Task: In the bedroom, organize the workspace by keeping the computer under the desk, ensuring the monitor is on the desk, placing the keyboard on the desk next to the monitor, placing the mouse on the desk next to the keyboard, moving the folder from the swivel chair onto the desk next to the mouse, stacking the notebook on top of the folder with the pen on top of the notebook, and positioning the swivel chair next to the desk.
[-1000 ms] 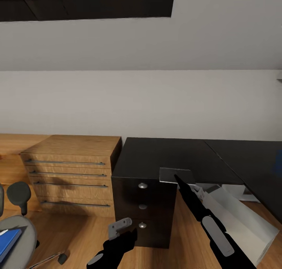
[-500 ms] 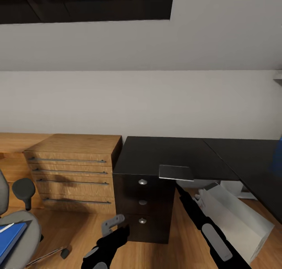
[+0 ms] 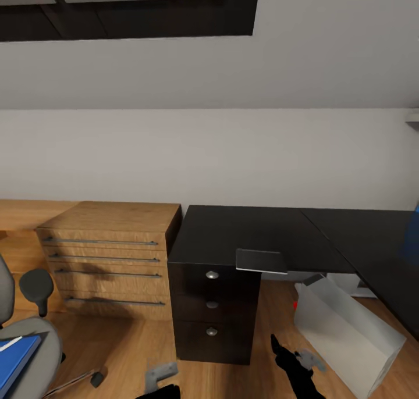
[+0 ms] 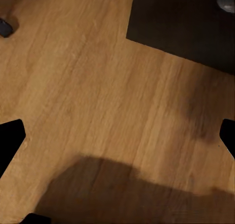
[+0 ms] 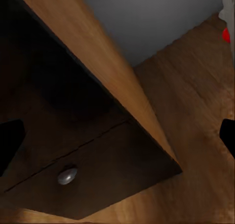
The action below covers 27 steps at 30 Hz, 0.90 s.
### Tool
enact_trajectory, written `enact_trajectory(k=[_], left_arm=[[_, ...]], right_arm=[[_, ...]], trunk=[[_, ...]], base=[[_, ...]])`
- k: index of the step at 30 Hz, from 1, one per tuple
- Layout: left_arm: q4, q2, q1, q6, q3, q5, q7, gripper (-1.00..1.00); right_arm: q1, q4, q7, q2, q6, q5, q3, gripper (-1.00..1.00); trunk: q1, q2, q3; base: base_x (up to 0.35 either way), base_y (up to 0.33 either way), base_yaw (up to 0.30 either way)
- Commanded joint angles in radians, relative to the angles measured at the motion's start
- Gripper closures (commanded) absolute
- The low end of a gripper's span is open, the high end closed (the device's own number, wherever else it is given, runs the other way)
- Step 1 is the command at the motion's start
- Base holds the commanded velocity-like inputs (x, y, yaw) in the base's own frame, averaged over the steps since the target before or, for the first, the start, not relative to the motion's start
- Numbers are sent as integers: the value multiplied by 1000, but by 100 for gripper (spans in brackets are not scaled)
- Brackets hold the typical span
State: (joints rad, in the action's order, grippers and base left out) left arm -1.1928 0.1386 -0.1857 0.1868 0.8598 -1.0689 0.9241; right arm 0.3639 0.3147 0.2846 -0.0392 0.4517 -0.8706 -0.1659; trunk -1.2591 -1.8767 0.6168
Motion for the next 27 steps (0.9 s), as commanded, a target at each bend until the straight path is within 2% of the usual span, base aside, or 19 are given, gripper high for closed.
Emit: enact_trajectory(k=[1, 2, 3, 4, 6, 8, 9, 11, 12, 13, 15, 18, 26, 27], left_arm=[[19, 1, -1, 4, 10, -1, 6, -100], [59, 1, -1, -3, 20, -1, 6, -100], [81, 1, -1, -10, 23, -2, 5, -100], [129, 0, -1, -30, 29, -2, 4, -100], [179, 0, -1, -58, 33, -3, -4, -100], [256, -1, -1, -103, 36, -4, -40, -100], [308, -2, -1, -127, 37, -5, -85, -100], [360, -4, -1, -145, 39, -4, -144, -100], [410, -8, -1, -157, 39, -4, -210, -100], [434, -12, -1, -162, 39, -3, -242, -100], [568, -50, -1, -201, 39, 1, -388, -100], [595, -60, -1, -224, 39, -1, -411, -100], [614, -65, -1, -237, 40, -2, -425, -100], [637, -72, -1, -237, 40, -1, -425, -100]], right_arm=[[1, -34, 5, 3, 46, 22, -6, -100], [1, -90, 4, 9, 116, 79, -7, -100], [1, -114, 4, 13, 147, 106, -6, -100], [1, -157, 2, 22, 192, 153, -5, -100], [1, -194, 1, 33, 221, 188, -3, -100], [1, -241, 1, 45, 246, 220, -1, -100], [1, -267, 1, 50, 256, 232, -1, -100], [1, -288, 1, 54, 263, 240, 0, -100], [1, -304, 1, 55, 268, 245, 0, -100], [1, -309, 1, 55, 269, 247, 1, -100], [1, -328, 0, 53, 273, 254, 1, -100], [1, -330, -1, 53, 273, 254, 1, -100], [1, -332, -22, 53, 277, 252, 2, -100], [1, -331, -49, 54, 278, 252, 1, -100]], trunk=[[4, 7, -2], [8, 14, -5], [12, 21, -9], [16, 28, -12], [23, 42, -18], [31, 56, -24], [35, 63, -27], [42, 77, -34], [46, 84, -37], [50, 91, -40], [58, 105, -46], [69, 126, -56], [100, 182, -81], [104, 189, -84]], base=[[0, 0, 0], [0, 0, 0], [0, 0, 0], [0, 0, 0], [0, 0, 0], [0, 0, 0], [0, 0, 0], [0, 0, 0], [0, 0, 0], [0, 0, 0], [0, 0, 0], [0, 0, 0], [0, 0, 1], [0, 0, 67]])
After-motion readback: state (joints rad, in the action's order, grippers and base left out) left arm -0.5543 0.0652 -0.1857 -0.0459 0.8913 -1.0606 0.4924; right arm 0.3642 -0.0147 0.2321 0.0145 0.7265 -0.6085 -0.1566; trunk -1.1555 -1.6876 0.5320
